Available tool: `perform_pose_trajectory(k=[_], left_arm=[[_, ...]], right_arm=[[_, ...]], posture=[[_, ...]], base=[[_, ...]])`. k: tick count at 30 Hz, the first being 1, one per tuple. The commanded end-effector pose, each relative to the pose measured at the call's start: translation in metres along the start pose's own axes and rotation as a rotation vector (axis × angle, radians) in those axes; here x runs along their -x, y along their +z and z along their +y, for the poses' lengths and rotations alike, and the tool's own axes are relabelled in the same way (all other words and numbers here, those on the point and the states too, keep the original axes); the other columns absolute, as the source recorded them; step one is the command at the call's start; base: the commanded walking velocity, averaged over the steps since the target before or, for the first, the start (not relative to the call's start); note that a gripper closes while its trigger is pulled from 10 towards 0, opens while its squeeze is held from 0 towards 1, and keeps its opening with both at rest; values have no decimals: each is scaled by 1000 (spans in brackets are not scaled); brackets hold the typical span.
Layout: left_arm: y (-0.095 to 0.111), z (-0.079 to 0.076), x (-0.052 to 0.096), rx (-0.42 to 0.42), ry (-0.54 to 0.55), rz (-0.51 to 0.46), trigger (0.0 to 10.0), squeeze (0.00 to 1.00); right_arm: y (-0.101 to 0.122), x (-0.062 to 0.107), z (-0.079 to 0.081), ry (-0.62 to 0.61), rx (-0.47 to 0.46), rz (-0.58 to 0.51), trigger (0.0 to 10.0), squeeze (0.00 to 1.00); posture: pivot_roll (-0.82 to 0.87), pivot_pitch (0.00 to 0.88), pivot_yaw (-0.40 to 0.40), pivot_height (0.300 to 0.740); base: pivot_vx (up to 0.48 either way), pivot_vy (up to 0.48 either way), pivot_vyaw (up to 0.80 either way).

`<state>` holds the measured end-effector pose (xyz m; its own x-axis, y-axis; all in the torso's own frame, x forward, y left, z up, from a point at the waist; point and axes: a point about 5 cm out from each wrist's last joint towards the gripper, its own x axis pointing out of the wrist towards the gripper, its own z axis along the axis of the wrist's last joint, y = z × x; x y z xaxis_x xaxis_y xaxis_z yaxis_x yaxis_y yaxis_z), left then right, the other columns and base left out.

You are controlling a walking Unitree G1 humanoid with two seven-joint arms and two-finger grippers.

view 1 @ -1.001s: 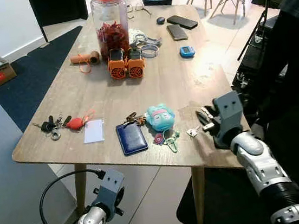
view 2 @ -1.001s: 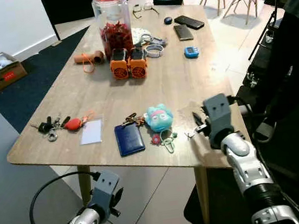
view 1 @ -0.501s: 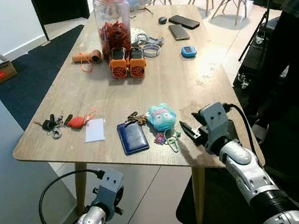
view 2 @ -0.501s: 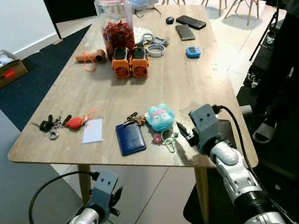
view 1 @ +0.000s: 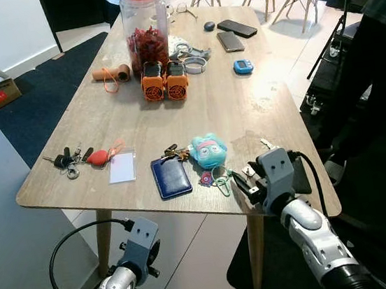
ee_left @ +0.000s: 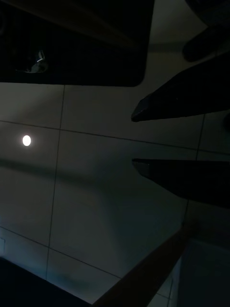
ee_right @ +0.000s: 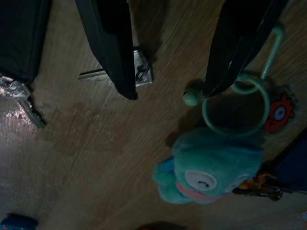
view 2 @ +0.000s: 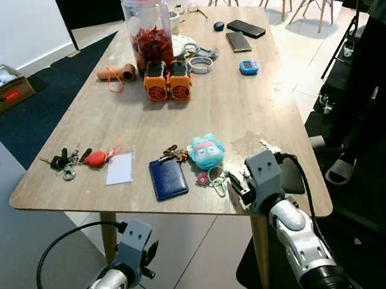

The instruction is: Hang keys on a hook

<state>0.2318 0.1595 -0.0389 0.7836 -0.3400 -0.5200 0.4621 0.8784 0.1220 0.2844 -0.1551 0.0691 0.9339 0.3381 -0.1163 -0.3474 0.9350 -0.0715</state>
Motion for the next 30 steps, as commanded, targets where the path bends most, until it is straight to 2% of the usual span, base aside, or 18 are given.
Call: perform_pose_trajectory(k=[1,30], left_arm=[[-4,1,3,8,3,4,10000,0],[-3,1,3,20,-8,-9,10000,0]], right_arm=[[-3,2,1,-10,7,19,10000,0],[-10,14,3,-42,-17,38,10000,0]], posture=[[73,44,-59,740],[68,50,-54,740]], base=[[0,0,0],[0,0,0]])
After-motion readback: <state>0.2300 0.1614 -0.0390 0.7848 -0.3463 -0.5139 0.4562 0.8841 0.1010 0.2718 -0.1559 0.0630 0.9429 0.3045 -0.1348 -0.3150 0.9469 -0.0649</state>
